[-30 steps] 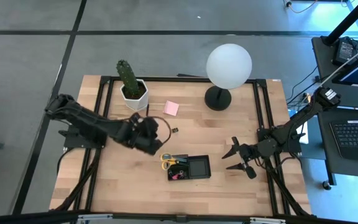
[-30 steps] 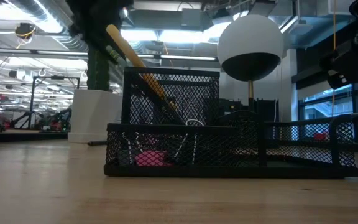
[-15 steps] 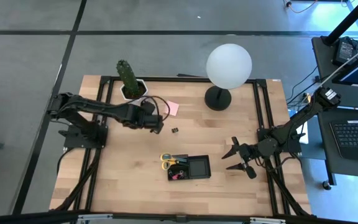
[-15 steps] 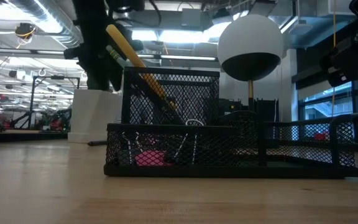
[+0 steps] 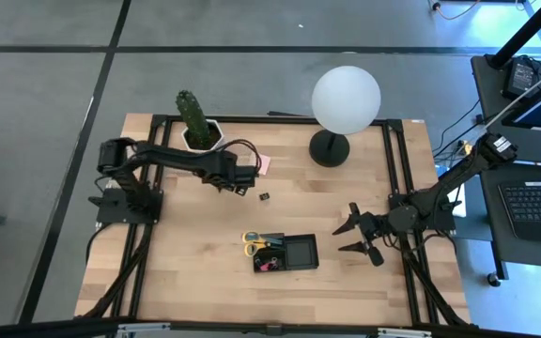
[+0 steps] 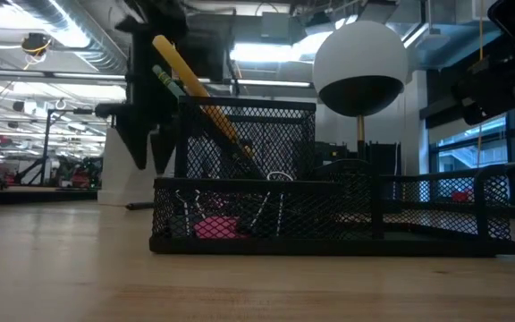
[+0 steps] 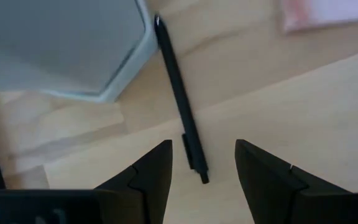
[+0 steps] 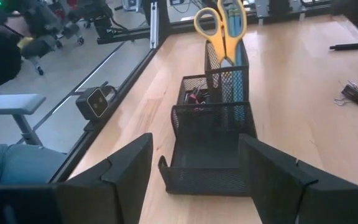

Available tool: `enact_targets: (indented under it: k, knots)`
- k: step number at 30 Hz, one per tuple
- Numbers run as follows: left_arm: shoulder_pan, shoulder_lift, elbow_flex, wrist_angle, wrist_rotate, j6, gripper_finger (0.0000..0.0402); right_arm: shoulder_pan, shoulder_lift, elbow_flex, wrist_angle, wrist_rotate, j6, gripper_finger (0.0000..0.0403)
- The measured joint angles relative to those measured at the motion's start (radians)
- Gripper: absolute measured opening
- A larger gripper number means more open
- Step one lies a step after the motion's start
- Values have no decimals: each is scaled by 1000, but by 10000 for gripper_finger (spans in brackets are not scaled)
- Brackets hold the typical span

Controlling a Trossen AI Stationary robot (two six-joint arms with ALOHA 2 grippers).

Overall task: Pick and place office supplies into organizer
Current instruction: Put the black pen into the mesh desk organizer

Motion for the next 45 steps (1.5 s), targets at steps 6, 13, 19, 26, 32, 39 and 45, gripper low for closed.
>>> enact_targets:
  k: [6,13,19,26,32,39,45]
  knots:
    - [46,91,0,-5,90,4,169,0,0,0,-3,-17,0,236]
    - [67,153,1,-4,136,20,169,0,0,0,-5,-18,2,236]
    - [94,168,-46,65,192,48,168,0,0,0,-12,-18,2,236]
    - [114,157,-78,115,241,91,168,0,0,0,-22,-18,1,236]
    - [118,139,-89,132,257,114,147,1,0,0,-22,-18,0,236]
    - [118,139,-89,147,291,131,88,1,0,0,-22,-18,0,236]
    - [113,139,-88,149,276,179,46,1,0,0,-22,-18,0,236]
